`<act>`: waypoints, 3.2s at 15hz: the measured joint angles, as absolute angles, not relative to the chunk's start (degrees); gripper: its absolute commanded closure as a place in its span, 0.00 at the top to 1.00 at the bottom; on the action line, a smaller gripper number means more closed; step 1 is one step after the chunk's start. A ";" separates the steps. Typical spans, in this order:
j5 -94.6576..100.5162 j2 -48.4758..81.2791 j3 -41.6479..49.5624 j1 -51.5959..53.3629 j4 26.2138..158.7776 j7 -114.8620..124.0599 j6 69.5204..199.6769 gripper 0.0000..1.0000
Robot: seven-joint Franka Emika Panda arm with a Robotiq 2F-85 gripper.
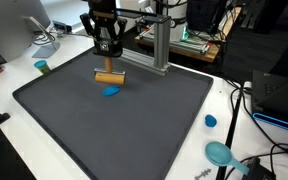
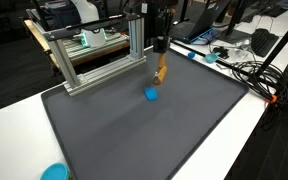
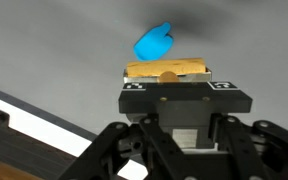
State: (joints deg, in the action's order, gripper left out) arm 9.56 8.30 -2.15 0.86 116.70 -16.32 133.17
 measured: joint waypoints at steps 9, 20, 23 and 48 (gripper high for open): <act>6.44 10.44 -2.91 -3.60 109.91 -50.05 125.63 0.22; 4.12 13.43 -3.01 -4.39 111.92 -70.21 125.52 0.22; 4.47 14.14 -2.75 -4.31 111.98 -69.33 125.53 0.22; -1.96 16.64 -1.79 -6.46 112.36 -66.28 130.16 0.22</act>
